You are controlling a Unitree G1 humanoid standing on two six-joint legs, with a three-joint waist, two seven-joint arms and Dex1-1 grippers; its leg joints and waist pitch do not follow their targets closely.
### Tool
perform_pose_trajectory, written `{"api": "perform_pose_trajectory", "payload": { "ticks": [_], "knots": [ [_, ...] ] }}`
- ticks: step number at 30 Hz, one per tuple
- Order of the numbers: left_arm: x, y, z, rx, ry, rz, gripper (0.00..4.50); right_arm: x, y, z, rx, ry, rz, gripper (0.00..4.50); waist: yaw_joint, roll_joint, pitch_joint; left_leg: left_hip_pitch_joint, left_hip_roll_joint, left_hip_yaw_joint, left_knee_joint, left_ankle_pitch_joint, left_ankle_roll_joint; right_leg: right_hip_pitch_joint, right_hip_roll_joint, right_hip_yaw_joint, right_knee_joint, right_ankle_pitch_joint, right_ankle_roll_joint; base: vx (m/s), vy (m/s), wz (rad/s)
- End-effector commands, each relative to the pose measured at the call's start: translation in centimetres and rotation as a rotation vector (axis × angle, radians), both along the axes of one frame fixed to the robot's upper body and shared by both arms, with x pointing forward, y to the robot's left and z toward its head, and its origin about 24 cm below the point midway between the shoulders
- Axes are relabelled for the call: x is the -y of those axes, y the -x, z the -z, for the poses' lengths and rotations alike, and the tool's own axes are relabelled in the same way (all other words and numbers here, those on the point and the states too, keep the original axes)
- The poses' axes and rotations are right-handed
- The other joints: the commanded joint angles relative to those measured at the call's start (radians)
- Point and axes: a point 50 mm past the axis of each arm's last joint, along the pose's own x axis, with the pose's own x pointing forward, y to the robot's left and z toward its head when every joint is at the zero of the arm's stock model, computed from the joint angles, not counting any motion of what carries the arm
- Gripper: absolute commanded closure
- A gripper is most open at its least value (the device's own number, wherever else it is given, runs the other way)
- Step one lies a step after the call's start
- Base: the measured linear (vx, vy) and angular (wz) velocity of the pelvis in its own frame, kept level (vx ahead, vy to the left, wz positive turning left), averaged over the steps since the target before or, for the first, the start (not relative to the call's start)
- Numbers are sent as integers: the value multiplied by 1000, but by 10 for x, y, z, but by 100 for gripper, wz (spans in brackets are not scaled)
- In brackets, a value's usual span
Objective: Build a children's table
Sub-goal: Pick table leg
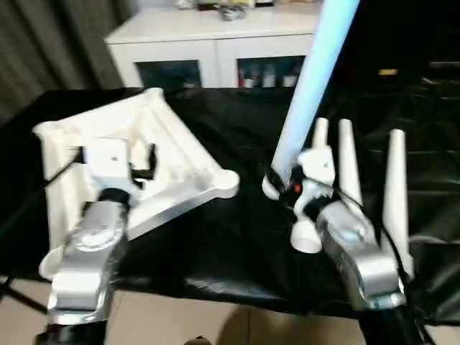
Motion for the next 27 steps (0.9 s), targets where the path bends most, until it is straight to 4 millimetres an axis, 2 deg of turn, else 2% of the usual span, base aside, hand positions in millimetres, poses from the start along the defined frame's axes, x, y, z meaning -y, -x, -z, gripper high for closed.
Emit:
{"api": "perform_pose_trajectory", "payload": {
  "ticks": [1, 2, 3, 4, 5, 6, 7, 8, 9, 10, 11, 12, 13, 14, 15, 16, 17, 18, 19, 20, 21, 22, 23, 24, 25, 26, 27],
  "knots": [
    [-3, -3, 2, -4, -18, -5, 55, -2, 2, -10, 32, -36, 3, 260, 11, -21, -57, -60, 57, -39, 9, -16, 60, 85, -271, 180, -165, -338, -181, -19, 144, -10],
    [-2, -4, 4, -9, -18, -6, 55, -2, 2, -9, 33, -35, 5, 260, 8, -30, -58, -53, 53, -35, -10, -12, 67, 81, -247, 166, -162, -320, -194, -10, 210, -4],
    [-1, -4, 6, -13, -8, -4, 55, -1, 2, -9, 33, -35, 5, 260, 3, -9, -64, -17, 52, -21, -58, 1, 98, 63, -204, 132, -158, -298, -210, -10, 210, -4],
    [1, -5, 8, -17, 3, 0, 55, -1, 2, -10, 33, -37, 3, 260, -9, -19, -63, -2, 51, -12, -89, 13, 136, 51, -163, 108, -144, -268, -199, -2, 257, 5],
    [3, -5, 11, -20, 17, 4, 55, -1, 2, -10, 32, -40, 0, 260, -46, 10, -77, 71, 49, -8, -136, 52, 236, 11, -75, 43, -83, -165, -161, -2, 278, 7],
    [4, -5, 14, -24, 23, 3, 55, -2, 1, -10, 29, -39, -8, 260, -94, 8, -69, 115, 61, -16, -167, 38, 384, -48, -15, -13, 13, -104, -85, -2, 278, 7],
    [5, -4, 15, -25, 25, 1, 55, -3, 1, -10, 28, -38, -12, 260, -102, 9, -67, 104, 79, -21, -194, 80, 475, -59, -18, -30, 84, -98, -3, -6, 272, 4],
    [6, -3, 19, -28, 45, -5, 55, -4, 1, -9, 24, -35, -20, 260, -107, -15, -65, 99, 93, -25, -190, 108, 503, -66, -27, -25, 88, -91, 30, -20, 219, -3],
    [6, -3, 21, -24, 33, -28, 55, -5, 1, -9, 22, -34, -27, 260, -104, -20, -59, 78, 102, -18, -195, 126, 498, -61, -46, -13, 78, -85, 59, -20, 219, -3],
    [6, -3, 22, -23, 31, -32, 55, -5, 1, -9, 21, -34, -29, 260, -107, -52, -61, 65, 93, -17, -184, 36, 424, -34, -84, 27, 22, -56, 55, -52, 159, -13],
    [10, 0, 28, -27, -16, -30, 55, -7, 1, -8, 21, -23, -39, 260, -105, -79, -71, 43, 73, -11, -133, -9, 352, -14, -155, 78, -45, 7, 7, -77, 138, -2],
    [12, 0, 29, -24, -37, -15, 55, -8, 1, -8, 23, -17, -42, 260, -80, -80, -65, 4, 48, 9, -82, -141, 180, 19, -257, 135, -116, -34, -86, -77, 138, -2],
    [13, 1, 29, -25, -54, -19, 55, -8, 1, -8, 23, -20, -43, 260, -89, -46, -60, 15, 88, -35, -128, -222, 9, 35, -198, 78, -91, -130, -138, -78, 137, -6],
    [14, 2, 28, -25, -64, -26, 55, -8, 1, -9, 23, -23, -44, 260, -106, -21, -62, 35, 119, -65, -171, -368, -91, 22, -109, 44, -68, -153, -104, -76, 112, -18],
    [14, 3, 26, -15, -75, -46, 55, -7, 1, -10, 23, -40, -36, 260, -125, -6, -61, 52, 159, -106, -218, -495, -195, 2, -62, 32, -17, -134, -40, -76, 112, -18],
    [12, 3, 25, -9, -70, -60, 55, -5, 0, -10, 21, -46, -30, 260, -137, 3, -60, 44, 154, -93, -278, -679, -336, -14, -22, 4, 60, -21, 68, -75, 77, 4],
    [11, 3, 24, -6, -62, -66, 55, -4, 0, -10, 19, -48, -27, 260, -137, 4, -58, 41, 147, -86, -286, -711, -337, -13, -19, -1, 67, -7, 67, -77, 16, 15],
    [8, 4, 22, 1, -54, -86, 55, -3, 0, -9, 17, -40, -24, 260, -135, -4, -62, 41, 127, -68, -286, -747, -303, -6, -24, -6, 54, -4, 51, -77, 16, 15],
    [8, 4, 22, 2, -52, -89, 55, -3, 0, -8, 17, -39, -23, 260, -130, -16, -70, 47, 98, -55, -272, -714, -243, 4, -56, 18, 1, -11, 31, -87, -53, 7],
    [5, 4, 21, 0, -57, -103, 55, -2, 0, -8, 15, -37, -23, 260, -128, -29, -73, 43, 73, -41, -258, -691, -235, 11, -81, 33, -35, -31, 16, -90, -84, -8],
    [3, 4, 21, 1, -62, -113, 55, -2, 0, -7, 13, -36, -23, 260, -131, -56, -80, 38, 44, -28, -230, -623, -223, 21, -123, 60, -77, -65, 3, -90, -84, -8],
    [3, 4, 19, 16, -53, -114, 55, -2, 0, -7, 10, -32, -22, 260, -91, -102, -66, 5, 18, -2, -89, -187, -73, 47, -270, 113, -183, -300, -11, -69, -69, -18],
    [2, 5, 18, 23, -55, -113, 55, -2, -1, -7, 8, -30, -21, 260, -83, -95, -59, -6, 21, -7, -71, -67, -47, 57, -275, 111, -185, -329, -5, -64, -45, -34],
    [1, 5, 16, 32, -81, -113, 55, -1, -1, -6, 6, -25, -20, 260, -76, -82, -52, -20, 30, -4, -110, 2, -49, 70, -225, 61, -179, -407, -6, -64, -45, -34],
    [0, 5, 16, 33, -99, -116, 55, -1, -2, -6, 6, -17, -21, 260, -85, -58, -49, -5, 55, -7, -171, -196, -91, 51, -152, 28, -162, -454, -13, -70, -9, -38],
    [-2, 5, 17, 25, -104, -143, 55, -2, -2, -6, 10, -6, -21, 260, -96, -50, -55, 8, 69, -12, -183, -312, -118, 42, -128, 24, -146, -423, -13, -54, 21, -22],
    [-2, 5, 17, 24, -103, -145, 55, -2, -2, -6, 10, -6, -21, 260, -108, -42, -54, 12, 77, -22, -196, -415, -145, 39, -119, 24, -134, -375, -17, -54, 21, -22]
  ]
}}
